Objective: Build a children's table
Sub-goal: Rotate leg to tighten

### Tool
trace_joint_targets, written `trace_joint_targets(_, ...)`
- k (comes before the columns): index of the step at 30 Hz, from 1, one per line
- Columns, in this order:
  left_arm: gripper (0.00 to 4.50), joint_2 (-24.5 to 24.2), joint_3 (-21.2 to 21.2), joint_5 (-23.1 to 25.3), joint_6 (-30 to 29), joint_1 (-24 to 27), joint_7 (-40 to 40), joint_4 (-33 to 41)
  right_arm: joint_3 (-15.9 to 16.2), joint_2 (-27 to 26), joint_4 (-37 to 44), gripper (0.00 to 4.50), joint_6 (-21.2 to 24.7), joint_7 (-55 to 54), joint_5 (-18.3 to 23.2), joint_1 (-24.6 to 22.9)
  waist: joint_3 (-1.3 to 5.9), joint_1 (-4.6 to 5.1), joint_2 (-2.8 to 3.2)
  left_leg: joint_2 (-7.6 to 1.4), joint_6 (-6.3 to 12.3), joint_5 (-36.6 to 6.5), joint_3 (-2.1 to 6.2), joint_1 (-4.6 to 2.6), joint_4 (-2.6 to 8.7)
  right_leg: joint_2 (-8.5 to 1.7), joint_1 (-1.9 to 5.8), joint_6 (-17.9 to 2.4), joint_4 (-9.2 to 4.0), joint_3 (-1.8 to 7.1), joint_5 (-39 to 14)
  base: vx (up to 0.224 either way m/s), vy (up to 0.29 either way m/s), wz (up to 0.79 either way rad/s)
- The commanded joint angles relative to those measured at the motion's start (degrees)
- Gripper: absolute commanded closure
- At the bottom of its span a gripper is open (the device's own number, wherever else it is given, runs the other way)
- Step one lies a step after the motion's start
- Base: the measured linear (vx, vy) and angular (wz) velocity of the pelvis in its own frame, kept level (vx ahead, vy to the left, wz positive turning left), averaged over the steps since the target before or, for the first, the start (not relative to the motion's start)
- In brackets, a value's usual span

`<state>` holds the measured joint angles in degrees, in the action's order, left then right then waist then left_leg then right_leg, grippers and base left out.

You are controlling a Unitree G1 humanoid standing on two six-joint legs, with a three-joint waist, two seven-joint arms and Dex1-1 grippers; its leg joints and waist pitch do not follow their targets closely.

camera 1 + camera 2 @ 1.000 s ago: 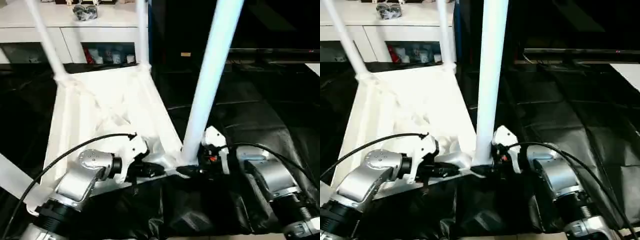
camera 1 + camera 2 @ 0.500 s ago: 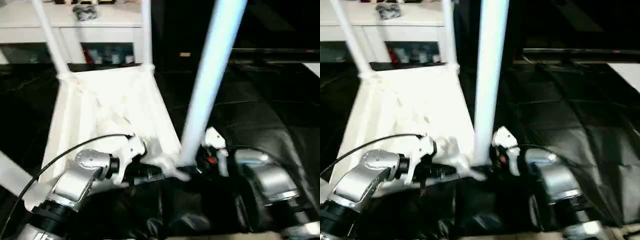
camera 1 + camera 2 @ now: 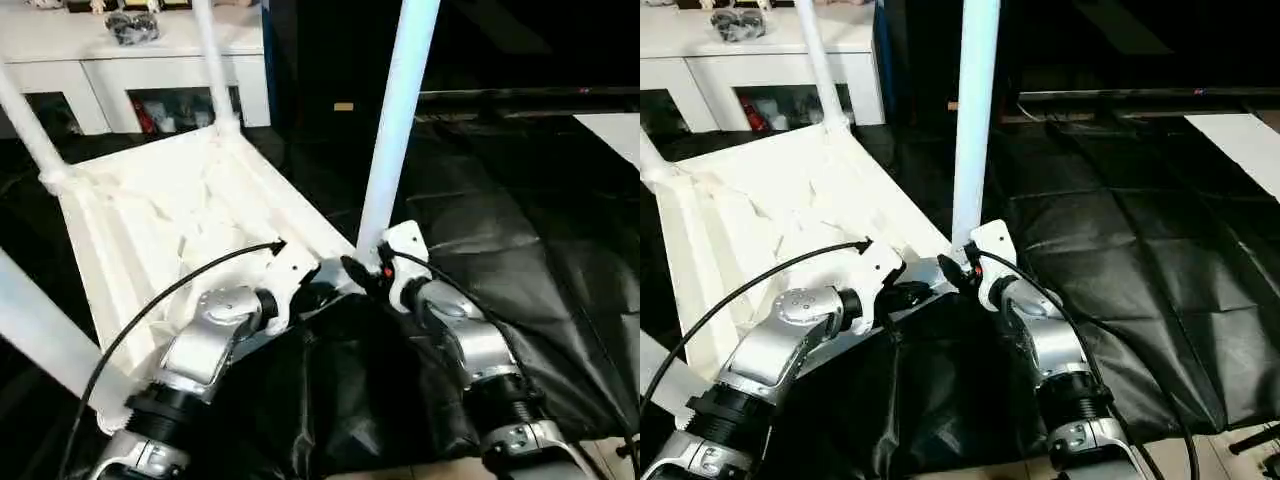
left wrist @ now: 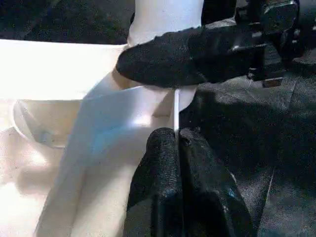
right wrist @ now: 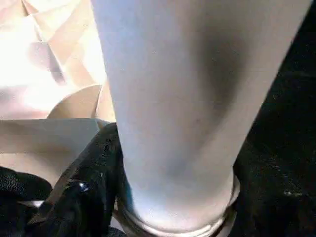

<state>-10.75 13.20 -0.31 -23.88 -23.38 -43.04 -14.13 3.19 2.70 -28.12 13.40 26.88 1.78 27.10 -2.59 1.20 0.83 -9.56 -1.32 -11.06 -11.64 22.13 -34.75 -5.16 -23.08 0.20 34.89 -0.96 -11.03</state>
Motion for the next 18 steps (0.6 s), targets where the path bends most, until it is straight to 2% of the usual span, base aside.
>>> trace_joint_targets(1, 4.50, 2.0, 3.3, -3.3, 1.6, -1.9, -4.4, 4.2, 5.2, -3.0, 1.0, 1.01, 1.4, 7.4, 3.0, 0.2, 3.56, -0.47, -0.13, -3.06, 3.16, -10.9, 1.65, -0.96, 4.40, -2.42, 2.42, -14.4, -3.84, 1.36, -5.7, 0.000, 0.000, 0.00)
trace_joint_targets(4, 4.50, 0.6, 3.3, -4.0, 2.0, -1.2, -6.4, 5.0, 5.6, -1.5, 1.7, 0.64, 0.9, 9.1, 2.7, -0.2, 3.54, -0.56, -0.13, -3.13, 3.32, -10.8, 1.57, -1.04, 4.35, -2.47, 2.33, -14.7, -3.83, 1.40, -6.1, 0.000, 0.000, 0.00)
trace_joint_targets(8, 4.50, -4.5, 3.3, -6.8, 2.0, 0.8, -14.1, 8.1, 6.7, 4.4, 4.6, 0.29, 1.5, 17.7, 3.8, -1.2, 3.58, -0.99, -0.05, -3.20, 3.90, -9.9, 1.58, -1.14, 4.32, -2.33, 2.48, -15.1, -3.50, 1.29, -3.9, 0.000, 0.000, 0.00)
trace_joint_targets(11, 4.50, -6.3, 3.2, -7.5, 1.6, 1.3, -16.5, 9.1, 7.8, 7.1, 6.0, 0.29, 1.8, 22.0, 3.9, -1.8, 3.39, -1.35, -0.05, -3.32, 4.05, -10.5, 1.47, -1.24, 4.36, -2.37, 2.35, -15.2, -3.57, 1.36, -4.5, 0.000, 0.000, 0.00)
trace_joint_targets(14, 4.50, -8.2, 3.0, -8.3, 1.4, 1.8, -19.6, 9.8, 9.1, 10.6, 7.6, 0.29, 2.1, 28.3, 4.0, -2.8, 3.21, -1.73, -0.15, -3.36, 2.92, -12.3, 1.38, -1.54, 4.54, -2.35, 1.97, -14.9, -3.88, 1.47, -7.9, 0.000, 0.000, 0.00)
trace_joint_targets(15, 4.50, -8.3, 3.0, -8.3, 1.4, 1.8, -19.7, 9.9, 9.1, 10.7, 7.6, 0.29, 2.2, 28.6, 4.1, -2.9, 3.23, -1.97, -0.23, -3.36, 2.45, -12.8, 1.49, -1.54, 4.58, -2.45, 2.14, -14.5, -3.86, 1.48, -9.1, 0.000, 0.000, 0.00)
trace_joint_targets(16, 4.50, -8.7, 3.0, -8.6, 1.3, 1.9, -20.4, 10.0, 9.4, 11.6, 8.3, 0.29, 2.4, 30.5, 4.5, -3.2, 3.18, -2.15, -0.11, -3.44, 2.18, -13.3, 1.43, -1.73, 4.62, -2.41, 1.91, -14.2, -3.93, 1.55, -9.5, 0.000, 0.000, 0.00)
trace_joint_targets(18, 4.50, -9.4, 3.0, -9.0, 1.1, 2.0, -21.2, 10.3, 10.0, 13.0, 9.1, 0.29, 2.7, 32.7, 5.1, -3.6, 3.24, -2.40, -0.16, -3.42, 2.00, -13.0, 1.48, -1.70, 4.64, -2.38, 1.99, -14.1, -3.83, 1.53, -8.9, 0.000, 0.000, 0.00)
